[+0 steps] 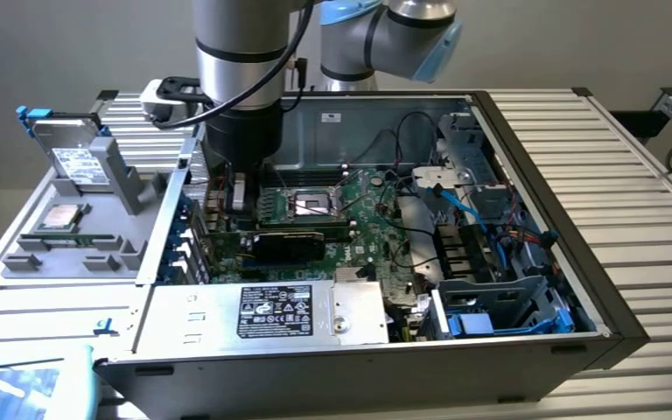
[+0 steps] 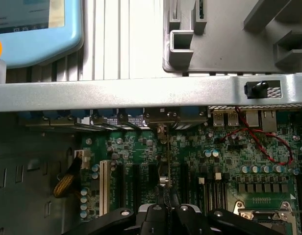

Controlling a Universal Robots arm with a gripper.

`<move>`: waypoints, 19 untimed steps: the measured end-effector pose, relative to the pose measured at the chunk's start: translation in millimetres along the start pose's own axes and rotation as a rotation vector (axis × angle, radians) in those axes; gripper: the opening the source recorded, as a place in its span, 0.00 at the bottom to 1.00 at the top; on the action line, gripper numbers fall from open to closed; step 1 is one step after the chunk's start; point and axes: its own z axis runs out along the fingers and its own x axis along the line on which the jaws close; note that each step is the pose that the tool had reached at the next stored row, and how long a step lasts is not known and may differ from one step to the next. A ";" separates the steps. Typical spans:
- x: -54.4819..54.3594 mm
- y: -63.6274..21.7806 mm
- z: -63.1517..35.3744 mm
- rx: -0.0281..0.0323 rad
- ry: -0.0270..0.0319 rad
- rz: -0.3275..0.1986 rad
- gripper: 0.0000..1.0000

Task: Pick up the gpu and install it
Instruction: 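Press down on the gpu until it lock into place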

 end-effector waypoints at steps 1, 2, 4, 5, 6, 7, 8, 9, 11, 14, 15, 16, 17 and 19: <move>-0.1 0.4 0.4 0.0002 0.0000 0.000 0.14; -0.2 0.8 1.0 0.0005 -0.0002 0.000 0.14; -0.4 1.4 2.1 0.0011 -0.0002 0.000 0.14; -0.4 1.4 2.5 0.0012 -0.0001 0.000 0.14; -0.4 1.4 2.6 0.0012 0.0001 0.000 0.14; -0.4 1.4 2.6 0.0011 0.0002 0.000 0.14; -0.5 1.4 2.8 0.0012 0.0001 0.000 0.14; -0.7 1.4 3.0 0.0013 -0.0002 0.000 0.14; -1.0 1.3 3.3 0.0014 -0.0004 0.000 0.14; -1.7 1.3 4.1 0.0013 -0.0001 0.000 0.14; -1.9 1.2 4.5 0.0013 -0.0001 0.000 0.14; -2.0 1.2 5.0 0.0013 0.0000 0.000 0.14; -2.1 1.1 5.5 0.0013 -0.0001 0.000 0.14; -2.3 1.0 6.4 0.0013 -0.0002 0.000 0.14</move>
